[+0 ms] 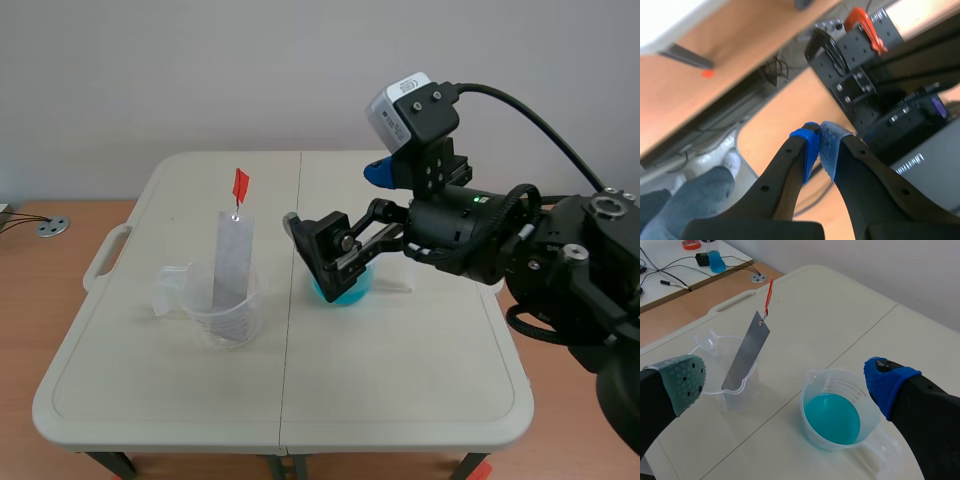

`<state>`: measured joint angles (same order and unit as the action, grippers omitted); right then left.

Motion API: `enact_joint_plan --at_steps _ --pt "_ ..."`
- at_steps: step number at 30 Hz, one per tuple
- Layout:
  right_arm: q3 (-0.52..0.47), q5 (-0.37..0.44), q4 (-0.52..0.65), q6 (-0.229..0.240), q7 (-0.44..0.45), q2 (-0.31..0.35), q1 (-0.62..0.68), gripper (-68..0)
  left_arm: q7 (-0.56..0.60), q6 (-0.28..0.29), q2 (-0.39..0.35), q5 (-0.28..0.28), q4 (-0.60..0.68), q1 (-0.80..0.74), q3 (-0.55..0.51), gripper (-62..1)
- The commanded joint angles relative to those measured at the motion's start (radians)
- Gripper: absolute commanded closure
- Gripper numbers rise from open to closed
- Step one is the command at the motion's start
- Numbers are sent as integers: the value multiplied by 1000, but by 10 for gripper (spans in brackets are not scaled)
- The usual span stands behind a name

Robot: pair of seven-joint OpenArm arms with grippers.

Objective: Hold the metal plate by the orange handle, dip it into the blue solution, take it out and point at it, then put the plate back in the beaker on the left.
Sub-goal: 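Lift the metal plate out of the left beaker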

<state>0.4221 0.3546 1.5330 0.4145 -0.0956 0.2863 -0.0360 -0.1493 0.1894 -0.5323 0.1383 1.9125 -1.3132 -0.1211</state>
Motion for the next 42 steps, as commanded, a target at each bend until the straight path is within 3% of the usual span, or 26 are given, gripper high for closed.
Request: enact_joint_plan --at_steps 1,23,36,42 --pt "6 0 -24 -3 11 -16 -37 -663 18 -5 0 6 11 -3 1 -17" --pt "162 -64 -493 -2 12 -270 -390 -663 19 -16 0 6 5 -3 1 -16" --pt "201 -64 -647 -2 20 -364 -480 -661 21 -16 0 6 3 -3 1 -16" --pt "201 -64 -647 -2 19 -364 -479 -534 21 -16 0 6 3 -3 1 -17"
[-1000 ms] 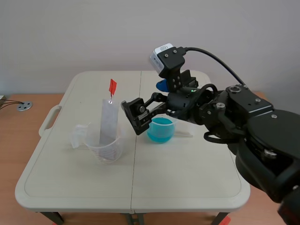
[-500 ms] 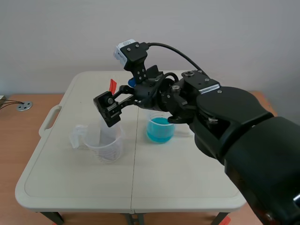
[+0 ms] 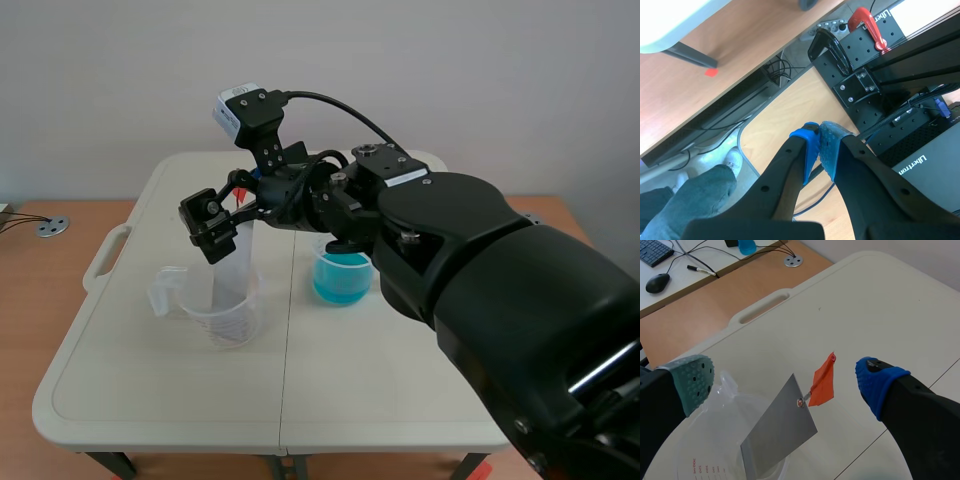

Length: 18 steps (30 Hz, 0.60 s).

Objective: Hold the metal plate by the orange handle, dip it into the blue solution, take it out and point at it, then put the plate back in the beaker on the left.
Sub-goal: 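Lift the metal plate out of the left beaker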

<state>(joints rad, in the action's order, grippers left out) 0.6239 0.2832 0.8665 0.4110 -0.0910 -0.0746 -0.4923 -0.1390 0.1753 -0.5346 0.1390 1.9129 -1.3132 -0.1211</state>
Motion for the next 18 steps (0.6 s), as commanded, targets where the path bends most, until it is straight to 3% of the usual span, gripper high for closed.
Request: enact_joint_plan --at_steps 1,5,12,18 --pt "-1 7 19 2 14 -3 -23 -513 10 -2 2 5 3 -3 1 -17" --pt "-1 7 19 1 14 -3 -23 -419 11 -2 2 5 3 -3 1 -16" --pt "-1 7 19 1 15 -3 -23 -322 10 -2 2 5 3 -3 1 -16" --pt "-1 7 19 1 15 -3 -23 -167 10 -2 2 5 3 -3 1 -16"
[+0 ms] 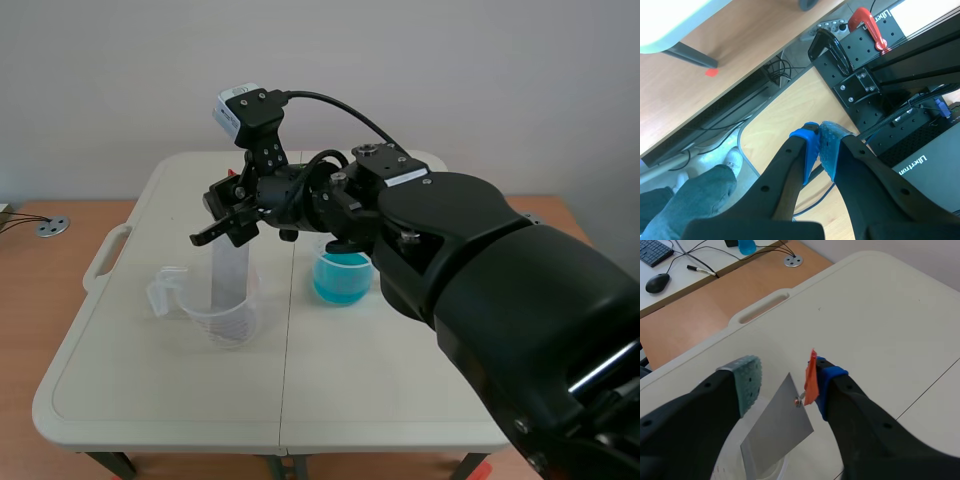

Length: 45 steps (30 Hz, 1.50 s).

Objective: Hold the metal plate by the orange handle, dip it into the blue solution, take it out and point at it, then put the plate back in the beaker on the left.
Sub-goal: 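Lift the metal plate out of the left beaker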

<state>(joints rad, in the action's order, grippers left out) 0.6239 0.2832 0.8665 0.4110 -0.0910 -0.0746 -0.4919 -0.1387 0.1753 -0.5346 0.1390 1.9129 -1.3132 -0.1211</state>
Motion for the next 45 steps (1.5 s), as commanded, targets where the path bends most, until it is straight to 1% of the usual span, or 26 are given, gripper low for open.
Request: enact_joint_plan --at_steps 1,4,7,13,17,23,26,34,45 --pt "-1 7 19 1 15 -3 -23 -149 10 -2 2 5 3 -3 1 -16" --pt "-1 7 19 1 15 -3 -23 -92 10 -2 2 5 3 -3 1 -16" --pt "-1 7 19 1 15 -3 -23 -10 10 -2 2 5 3 -3 1 -16" --pt "-1 7 19 11 43 -3 -23 -13 10 -1 2 5 3 -3 1 -16" --pt "-1 7 19 50 78 -2 -23 -13 10 -1 2 5 3 -3 1 -16" --pt "-1 7 30 131 140 1 -11 -13 7 -1 2 5 3 -3 1 -16" --pt "-1 6 63 161 143 11 9 -13 8 -1 2 5 3 -3 1 -16" --pt "-2 -8 179 166 176 53 51 -13 8 -1 2 5 3 -3 1 -16" --pt "-2 -31 368 154 165 118 122 -13 8 -1 2 5 3 -3 1 -16"
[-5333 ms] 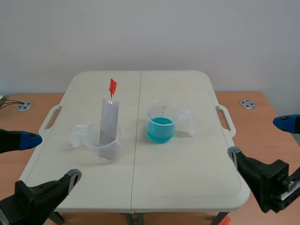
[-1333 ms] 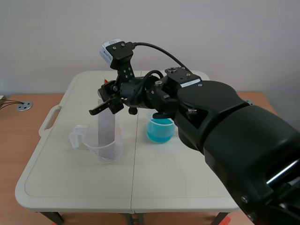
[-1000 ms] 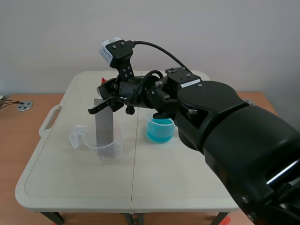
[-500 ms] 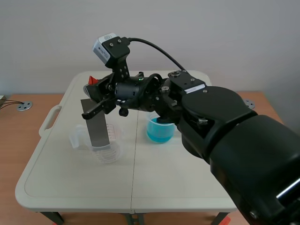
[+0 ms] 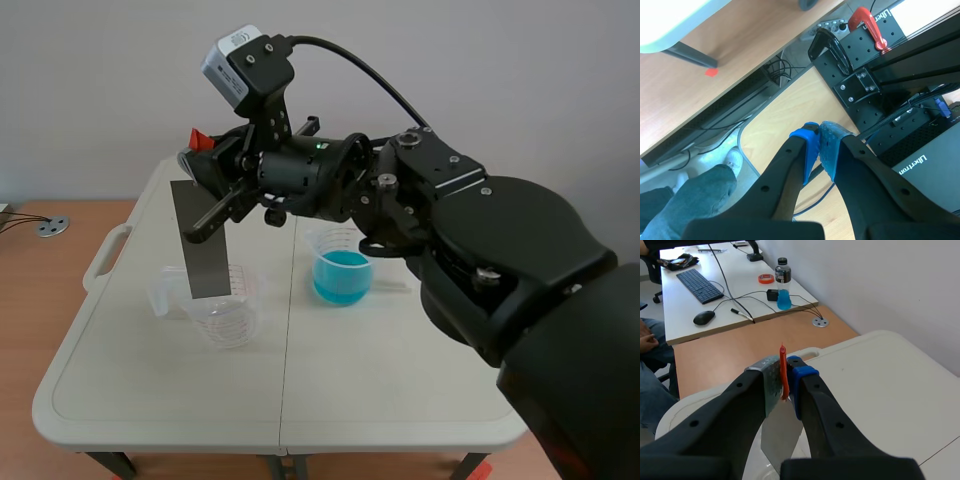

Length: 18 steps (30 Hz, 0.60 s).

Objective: Hold the metal plate by the orange handle, dip it into the blue solution, take it out and point at it, then put the plate back in the beaker on the left.
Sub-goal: 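Lift the metal plate out of the left beaker, then move the plate over the blue solution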

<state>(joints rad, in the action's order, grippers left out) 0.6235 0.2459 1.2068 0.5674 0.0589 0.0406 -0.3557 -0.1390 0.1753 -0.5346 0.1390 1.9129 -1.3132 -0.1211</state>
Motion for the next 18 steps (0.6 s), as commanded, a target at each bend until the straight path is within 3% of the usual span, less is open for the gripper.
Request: enact_joint_plan --at_steps 1,11,18 --pt "-2 6 49 -2 15 10 -6 -13 8 -1 2 5 3 -3 1 -16" --pt "-9 -8 223 -51 -9 59 30 -13 9 -1 2 5 3 -3 1 -16" --pt "-36 -8 268 -51 -16 72 29 -13 11 -1 2 5 3 -3 1 -16"
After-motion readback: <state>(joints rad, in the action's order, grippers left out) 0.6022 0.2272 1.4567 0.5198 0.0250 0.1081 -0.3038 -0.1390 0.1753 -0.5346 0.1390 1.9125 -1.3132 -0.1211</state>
